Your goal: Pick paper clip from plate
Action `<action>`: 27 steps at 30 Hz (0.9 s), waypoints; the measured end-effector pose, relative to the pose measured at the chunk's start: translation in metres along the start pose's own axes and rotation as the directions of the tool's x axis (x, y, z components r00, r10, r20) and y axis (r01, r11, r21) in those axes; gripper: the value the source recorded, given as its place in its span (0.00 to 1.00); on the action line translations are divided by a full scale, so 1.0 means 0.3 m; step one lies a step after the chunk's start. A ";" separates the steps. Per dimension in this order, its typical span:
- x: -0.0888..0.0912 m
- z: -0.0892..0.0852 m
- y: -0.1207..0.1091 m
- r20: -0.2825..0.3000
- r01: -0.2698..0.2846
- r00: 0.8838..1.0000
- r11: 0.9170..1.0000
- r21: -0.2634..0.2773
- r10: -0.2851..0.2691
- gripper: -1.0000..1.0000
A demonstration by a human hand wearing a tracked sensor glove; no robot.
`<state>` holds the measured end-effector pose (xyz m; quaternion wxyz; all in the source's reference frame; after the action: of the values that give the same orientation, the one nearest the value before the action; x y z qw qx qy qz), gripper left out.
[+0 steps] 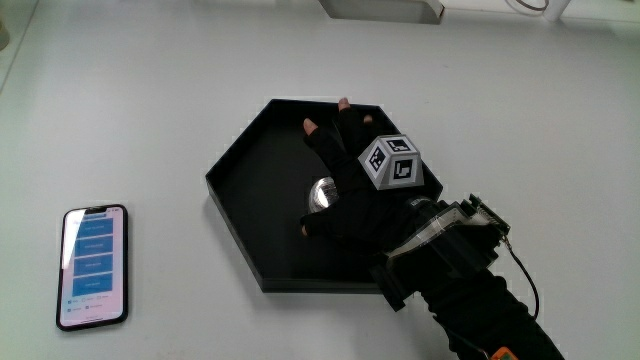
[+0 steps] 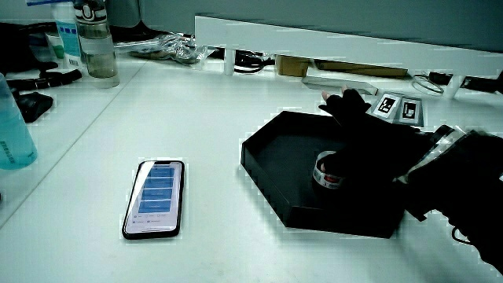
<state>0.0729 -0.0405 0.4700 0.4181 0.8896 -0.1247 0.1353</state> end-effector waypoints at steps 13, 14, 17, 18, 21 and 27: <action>-0.006 -0.071 0.089 0.084 0.083 0.995 0.958 -0.276 -0.062 0.67; 0.000 -0.076 0.094 0.072 0.082 0.995 0.960 -0.269 -0.064 0.72; -0.001 -0.063 0.088 0.037 0.042 0.999 0.980 -0.196 -0.035 0.89; 0.007 -0.067 0.097 0.029 0.054 0.998 0.981 -0.187 -0.049 0.94; 0.004 -0.063 0.096 0.022 0.045 0.999 0.983 -0.180 -0.042 1.00; 0.006 -0.052 0.091 0.008 0.030 1.000 0.985 -0.171 -0.029 1.00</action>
<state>0.0633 -0.0454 0.4996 0.4944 0.8526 -0.1239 0.1153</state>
